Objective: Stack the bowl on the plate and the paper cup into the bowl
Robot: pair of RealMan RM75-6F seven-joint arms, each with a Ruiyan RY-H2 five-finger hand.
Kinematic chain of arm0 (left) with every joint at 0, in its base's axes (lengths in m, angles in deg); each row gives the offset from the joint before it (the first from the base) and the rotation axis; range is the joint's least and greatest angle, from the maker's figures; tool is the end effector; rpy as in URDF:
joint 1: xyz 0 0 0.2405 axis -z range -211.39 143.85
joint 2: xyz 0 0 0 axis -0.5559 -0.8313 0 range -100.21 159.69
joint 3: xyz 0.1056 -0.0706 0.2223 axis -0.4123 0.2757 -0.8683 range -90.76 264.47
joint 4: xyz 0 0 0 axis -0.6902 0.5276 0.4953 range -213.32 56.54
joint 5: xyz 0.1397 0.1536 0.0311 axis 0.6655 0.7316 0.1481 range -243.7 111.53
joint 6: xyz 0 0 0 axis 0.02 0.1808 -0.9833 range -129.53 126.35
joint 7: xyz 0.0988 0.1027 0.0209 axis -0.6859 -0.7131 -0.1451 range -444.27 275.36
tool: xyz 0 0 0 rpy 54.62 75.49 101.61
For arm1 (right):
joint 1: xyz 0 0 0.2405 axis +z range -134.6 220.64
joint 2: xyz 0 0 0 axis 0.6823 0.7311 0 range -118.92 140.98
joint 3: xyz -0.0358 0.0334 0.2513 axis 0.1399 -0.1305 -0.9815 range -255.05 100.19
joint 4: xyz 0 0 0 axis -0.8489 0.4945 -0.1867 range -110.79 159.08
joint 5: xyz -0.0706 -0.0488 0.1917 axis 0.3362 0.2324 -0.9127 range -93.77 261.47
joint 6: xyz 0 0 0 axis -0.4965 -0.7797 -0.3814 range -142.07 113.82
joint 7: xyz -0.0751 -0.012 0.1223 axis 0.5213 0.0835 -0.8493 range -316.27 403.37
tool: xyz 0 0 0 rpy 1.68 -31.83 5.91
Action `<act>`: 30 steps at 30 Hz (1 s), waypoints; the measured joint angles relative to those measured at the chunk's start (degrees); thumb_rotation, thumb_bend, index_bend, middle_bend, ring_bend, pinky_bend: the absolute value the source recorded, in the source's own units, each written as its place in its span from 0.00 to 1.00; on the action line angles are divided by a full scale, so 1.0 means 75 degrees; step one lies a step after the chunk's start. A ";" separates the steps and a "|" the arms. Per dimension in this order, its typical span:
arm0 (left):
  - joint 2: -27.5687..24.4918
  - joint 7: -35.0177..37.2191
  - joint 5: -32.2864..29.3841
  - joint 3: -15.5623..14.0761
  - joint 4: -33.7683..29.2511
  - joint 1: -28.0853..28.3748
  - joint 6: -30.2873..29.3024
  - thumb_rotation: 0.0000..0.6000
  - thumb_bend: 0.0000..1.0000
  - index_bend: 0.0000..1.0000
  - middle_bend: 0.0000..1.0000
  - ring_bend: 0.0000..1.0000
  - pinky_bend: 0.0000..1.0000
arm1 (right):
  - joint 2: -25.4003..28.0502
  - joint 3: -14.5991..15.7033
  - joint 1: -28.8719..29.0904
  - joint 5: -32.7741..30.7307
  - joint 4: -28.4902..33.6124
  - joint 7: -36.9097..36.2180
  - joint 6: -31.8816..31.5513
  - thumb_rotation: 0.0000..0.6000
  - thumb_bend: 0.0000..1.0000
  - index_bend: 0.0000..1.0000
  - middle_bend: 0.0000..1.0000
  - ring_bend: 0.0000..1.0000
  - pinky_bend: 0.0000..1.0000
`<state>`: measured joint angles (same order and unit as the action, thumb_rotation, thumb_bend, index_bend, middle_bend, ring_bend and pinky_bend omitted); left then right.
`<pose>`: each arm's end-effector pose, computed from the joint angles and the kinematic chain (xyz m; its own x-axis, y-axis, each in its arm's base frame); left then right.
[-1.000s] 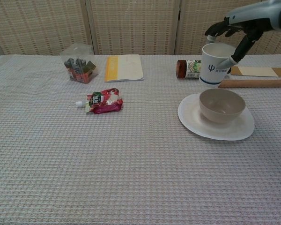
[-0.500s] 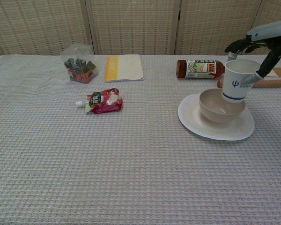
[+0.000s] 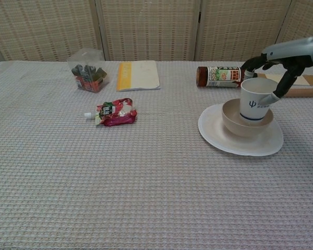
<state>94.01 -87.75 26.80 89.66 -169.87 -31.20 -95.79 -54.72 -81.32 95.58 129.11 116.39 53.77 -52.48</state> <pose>-0.2956 0.1665 0.1734 0.4497 -0.1451 0.8813 0.8819 -0.0841 -0.4639 -0.1819 -0.3780 0.0744 0.4161 -0.4947 0.7629 -0.9090 -0.2036 0.3638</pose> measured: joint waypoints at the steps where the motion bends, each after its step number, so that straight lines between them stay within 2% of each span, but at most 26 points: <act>1: -0.0011 0.0017 -0.0005 0.0005 0.0000 -0.0009 -0.0022 1.00 0.25 0.07 0.00 0.00 0.16 | -0.0044 0.0009 0.0011 -0.0017 -0.0032 0.0036 -0.0008 1.00 0.28 0.40 0.00 0.00 0.00; 12: -0.0048 0.0102 -0.0042 0.0024 0.0011 -0.0025 -0.0051 1.00 0.25 0.07 0.00 0.00 0.16 | -0.0626 0.0078 0.0080 -0.0208 -0.0648 0.0262 -0.0033 1.00 0.28 0.40 0.00 0.00 0.00; 23: -0.0038 0.0133 -0.0052 0.0034 0.0035 -0.0022 -0.0060 1.00 0.25 0.07 0.00 0.00 0.16 | -0.0890 0.0050 0.0070 -0.0234 -0.1017 0.0249 0.0074 1.00 0.28 0.38 0.00 0.00 0.00; 27: -0.0039 0.0137 -0.0057 0.0035 0.0043 -0.0021 -0.0055 1.00 0.25 0.09 0.00 0.00 0.16 | -0.0968 0.0045 0.0062 -0.0239 -0.1140 0.0220 0.0140 1.00 0.28 0.33 0.00 0.00 0.00; 29: -0.0039 0.0136 -0.0063 0.0034 0.0043 -0.0019 -0.0048 1.00 0.25 0.10 0.00 0.00 0.16 | -0.0983 0.0045 0.0057 -0.0243 -0.1182 0.0199 0.0186 1.00 0.28 0.27 0.00 0.00 0.00; 30: -0.0040 0.0132 -0.0064 0.0034 0.0044 -0.0019 -0.0045 1.00 0.25 0.10 0.00 0.00 0.16 | -0.0982 0.0047 0.0057 -0.0255 -0.1193 0.0184 0.0234 1.00 0.27 0.21 0.00 0.00 0.00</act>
<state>93.71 -86.76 26.32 89.91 -169.54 -31.34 -96.13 -62.08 -80.97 96.00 127.20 107.43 55.15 -50.73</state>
